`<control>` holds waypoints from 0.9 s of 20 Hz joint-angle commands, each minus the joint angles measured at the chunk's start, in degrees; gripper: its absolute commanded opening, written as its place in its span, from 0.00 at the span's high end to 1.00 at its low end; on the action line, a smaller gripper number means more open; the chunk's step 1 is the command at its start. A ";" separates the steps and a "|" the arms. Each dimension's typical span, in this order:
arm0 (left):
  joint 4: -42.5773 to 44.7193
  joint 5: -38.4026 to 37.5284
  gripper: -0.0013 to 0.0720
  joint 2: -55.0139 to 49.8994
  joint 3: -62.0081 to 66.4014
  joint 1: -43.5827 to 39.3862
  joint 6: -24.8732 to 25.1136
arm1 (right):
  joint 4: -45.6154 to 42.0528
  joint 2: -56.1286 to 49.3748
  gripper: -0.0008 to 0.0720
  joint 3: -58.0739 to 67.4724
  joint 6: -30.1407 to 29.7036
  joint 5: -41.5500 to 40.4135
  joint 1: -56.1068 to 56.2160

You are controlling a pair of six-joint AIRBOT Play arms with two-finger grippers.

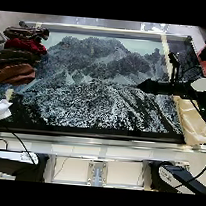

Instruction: Fold the shirts.

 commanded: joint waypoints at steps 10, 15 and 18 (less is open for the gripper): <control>4.37 -3.78 0.02 -14.10 0.00 12.39 -2.21 | 10.88 0.04 0.38 0.07 1.20 -0.83 0.07; 4.83 -6.78 0.45 -16.81 0.00 12.61 -2.19 | 11.69 0.04 0.38 0.07 1.20 -2.05 0.07; 4.33 -12.33 0.97 -16.04 0.02 12.39 -1.18 | 13.79 0.04 0.38 0.39 1.20 -4.92 -0.11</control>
